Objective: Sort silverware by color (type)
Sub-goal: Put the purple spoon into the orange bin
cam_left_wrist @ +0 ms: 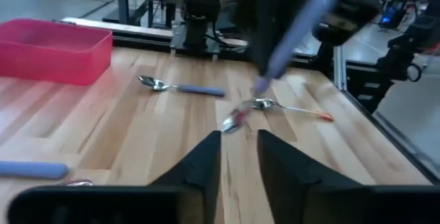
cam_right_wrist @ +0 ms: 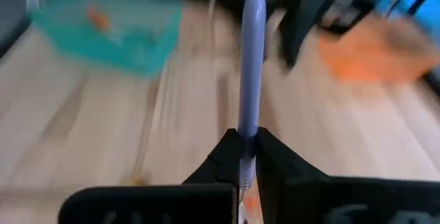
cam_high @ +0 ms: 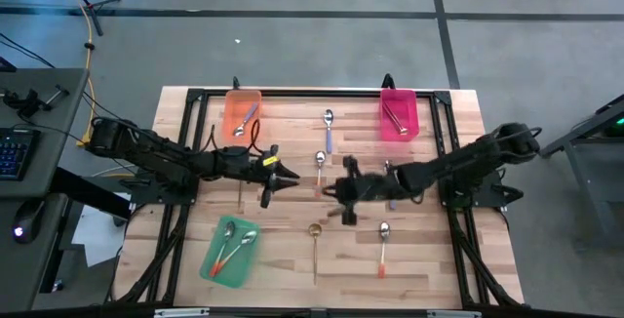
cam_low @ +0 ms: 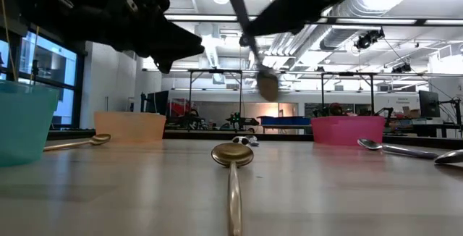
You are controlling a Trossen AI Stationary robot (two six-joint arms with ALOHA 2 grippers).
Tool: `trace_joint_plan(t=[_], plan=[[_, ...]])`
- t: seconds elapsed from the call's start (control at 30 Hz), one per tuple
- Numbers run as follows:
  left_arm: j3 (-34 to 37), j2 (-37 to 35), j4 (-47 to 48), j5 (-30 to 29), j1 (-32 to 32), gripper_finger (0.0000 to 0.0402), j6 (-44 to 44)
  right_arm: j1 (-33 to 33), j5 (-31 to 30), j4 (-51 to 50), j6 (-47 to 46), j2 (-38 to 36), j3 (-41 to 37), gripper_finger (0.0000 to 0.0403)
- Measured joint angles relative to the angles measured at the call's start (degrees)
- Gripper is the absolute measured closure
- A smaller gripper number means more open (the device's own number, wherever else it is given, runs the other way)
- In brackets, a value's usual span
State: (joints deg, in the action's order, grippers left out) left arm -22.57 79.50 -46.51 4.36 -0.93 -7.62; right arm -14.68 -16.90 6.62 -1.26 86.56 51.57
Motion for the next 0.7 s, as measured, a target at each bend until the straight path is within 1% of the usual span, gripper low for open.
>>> trace_joint_plan(t=[0.13,0.27,0.37,0.5,0.7], plan=[[0.0,0.0,-0.3,-3.5,-2.1,0.0268,1.8,3.9,4.2,15.2,2.0,0.5,-4.9,0.0403],[-0.3,0.0,-0.2,-6.5,-3.1,0.0238,2.3,6.5,9.0,24.4,2.8,0.8,-7.0,0.0403],[-2.5,0.9,-0.3,-6.6,-3.5,0.0227,2.3,7.4,11.7,26.7,2.8,0.8,-7.5,0.0403],[-6.9,4.0,-0.2,-6.2,-4.0,0.0225,3.4,7.9,13.7,28.8,3.8,0.7,-7.5,0.0403],[-12.9,9.3,0.0,-5.5,-4.0,0.0231,5.2,8.0,13.9,29.3,4.3,0.7,-7.5,0.0403]])
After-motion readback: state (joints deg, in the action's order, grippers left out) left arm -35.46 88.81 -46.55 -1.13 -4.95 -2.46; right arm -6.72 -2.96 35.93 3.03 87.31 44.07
